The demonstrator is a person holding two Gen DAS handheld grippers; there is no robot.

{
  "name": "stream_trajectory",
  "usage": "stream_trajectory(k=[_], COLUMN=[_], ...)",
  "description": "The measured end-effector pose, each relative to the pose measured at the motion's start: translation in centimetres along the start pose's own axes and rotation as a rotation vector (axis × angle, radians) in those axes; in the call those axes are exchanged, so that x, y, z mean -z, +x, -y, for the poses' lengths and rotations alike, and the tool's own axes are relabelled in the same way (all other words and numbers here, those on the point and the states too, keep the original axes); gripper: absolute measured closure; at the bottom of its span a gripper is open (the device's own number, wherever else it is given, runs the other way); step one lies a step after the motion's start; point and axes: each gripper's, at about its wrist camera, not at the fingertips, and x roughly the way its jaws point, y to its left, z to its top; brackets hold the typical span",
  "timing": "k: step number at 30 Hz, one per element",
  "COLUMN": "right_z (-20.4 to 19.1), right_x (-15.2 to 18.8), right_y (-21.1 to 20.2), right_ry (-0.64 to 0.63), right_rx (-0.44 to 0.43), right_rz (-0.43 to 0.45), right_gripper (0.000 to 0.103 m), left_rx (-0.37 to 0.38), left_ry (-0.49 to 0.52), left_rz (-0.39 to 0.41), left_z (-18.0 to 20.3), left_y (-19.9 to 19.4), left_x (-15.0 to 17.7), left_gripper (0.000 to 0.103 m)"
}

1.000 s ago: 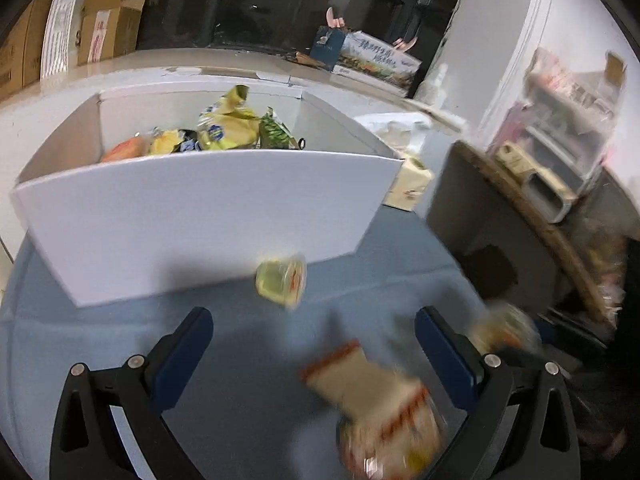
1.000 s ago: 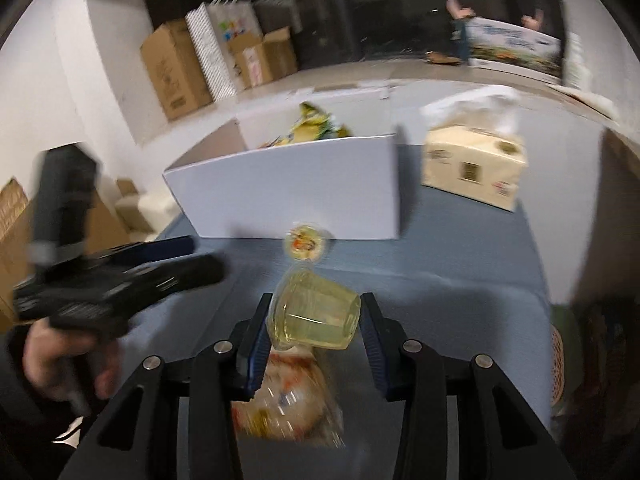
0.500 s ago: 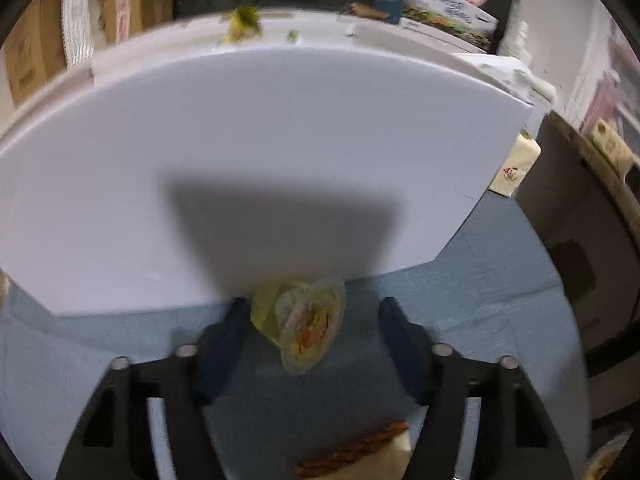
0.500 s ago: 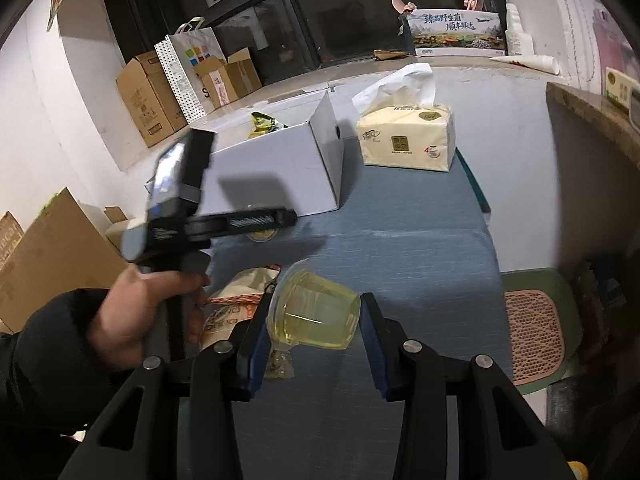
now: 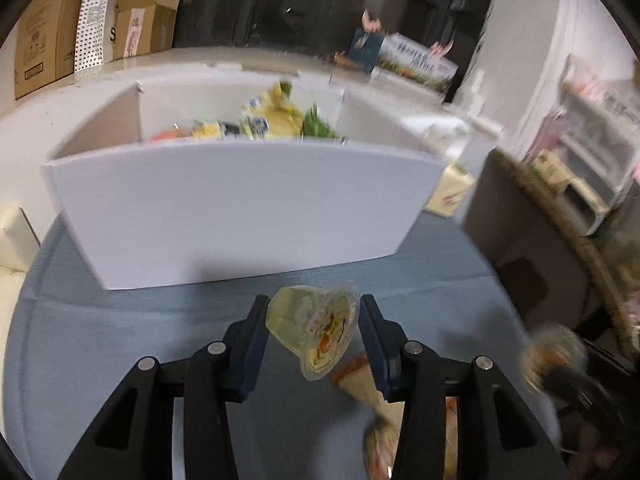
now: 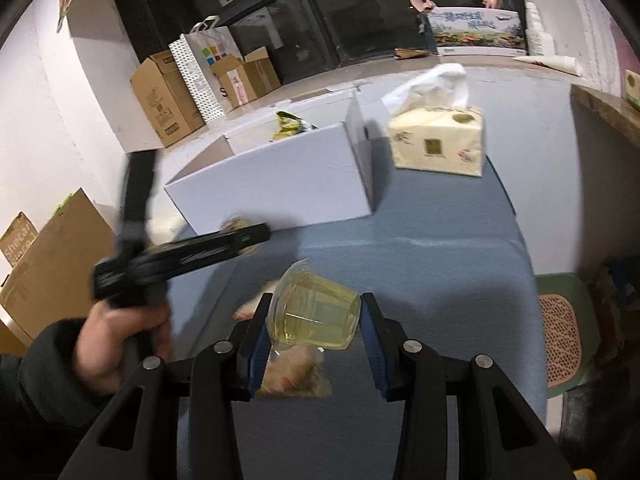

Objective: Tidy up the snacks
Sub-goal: 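Grasp the printed jelly cup with the left tool, then carry the jelly cup with the left tool while the right tool carries its cup into the box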

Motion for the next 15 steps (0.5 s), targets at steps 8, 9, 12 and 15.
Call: stream_trajectory(k=[8,9,12,15], right_z=[-2.7,-3.0,-3.9,-4.6], right_x=[-5.6,-7.0,-10.3,-13.9], right_y=[2.2,2.8,4.2,6.2], right_ry=[-0.029,-0.028,-0.033,-0.033], right_rx=[-0.075,-0.085,-0.096,-0.106], right_rz=[0.042,0.048,0.058,0.063], right_gripper=[0.057,0.057,0.057,0.057], left_rx=[0.054,0.048,0.027,0.016], left_ry=[-0.025,-0.02,-0.007,-0.009], left_rz=[0.108,0.123,0.167,0.176], left_z=[-4.6,-5.0,-6.1,-7.6], left_y=[-7.1,-7.7,-7.9,-7.1], left_x=[-3.3,-4.0,-7.8,-10.8], left_gripper=[0.054,0.054,0.054,0.054])
